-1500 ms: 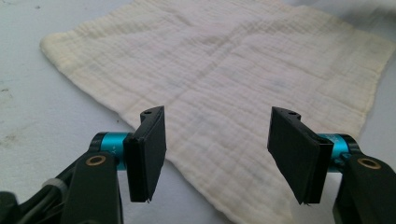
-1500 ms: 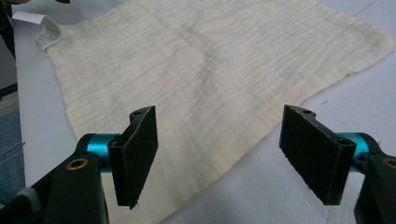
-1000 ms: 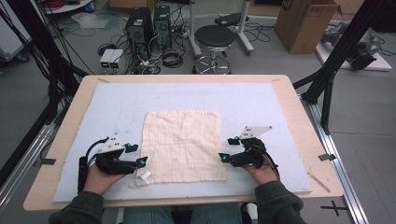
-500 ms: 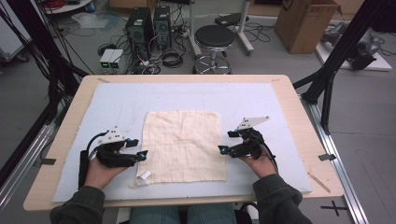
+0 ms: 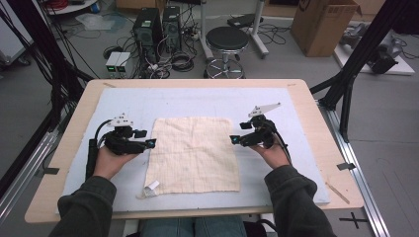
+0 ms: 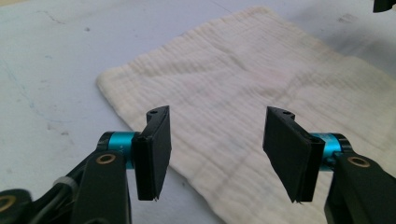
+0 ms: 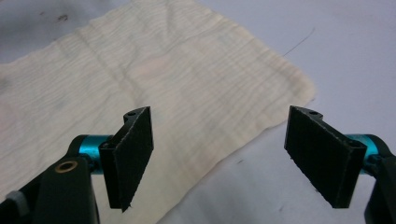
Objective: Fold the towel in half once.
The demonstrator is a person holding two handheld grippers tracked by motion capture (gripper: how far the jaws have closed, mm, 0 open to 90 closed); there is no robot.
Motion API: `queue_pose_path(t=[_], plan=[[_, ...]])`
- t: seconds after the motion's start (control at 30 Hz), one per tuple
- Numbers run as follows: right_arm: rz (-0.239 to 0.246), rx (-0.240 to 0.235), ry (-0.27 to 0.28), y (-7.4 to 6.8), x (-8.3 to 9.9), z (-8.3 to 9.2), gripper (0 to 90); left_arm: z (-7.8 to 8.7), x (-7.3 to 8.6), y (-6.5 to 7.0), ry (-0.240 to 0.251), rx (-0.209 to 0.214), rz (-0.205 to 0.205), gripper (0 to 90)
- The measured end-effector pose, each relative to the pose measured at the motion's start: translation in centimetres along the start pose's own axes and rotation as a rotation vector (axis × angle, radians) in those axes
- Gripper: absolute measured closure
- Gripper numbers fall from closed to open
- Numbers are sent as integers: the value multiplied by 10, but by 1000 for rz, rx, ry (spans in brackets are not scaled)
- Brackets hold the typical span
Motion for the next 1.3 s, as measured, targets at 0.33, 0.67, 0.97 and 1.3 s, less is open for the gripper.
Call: queue_pose_path(t=[0.33,0.67,0.97,1.3], plan=[[-14,25,21,18,-35,-4,277,-10,-20,-29,44,-48,58,446],[-70,106,23,39,-44,-33,380,-45,-18,-52,17,-128,115,485],[-132,143,-16,57,-37,-53,510,-75,-1,-60,-66,-189,178,493],[-212,144,-55,63,-29,-73,588,-90,7,-59,-118,-217,208,581]])
Point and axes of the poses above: each handheld gripper's, and its own axes: z roughly backward along the jaws, x roughly out of its underside, y roughly to its right, the point moved 2 cm from there along -z, roughly forward along the jaws, and after that the axes turned 15 degrees about -z, right-handed, at the moved point
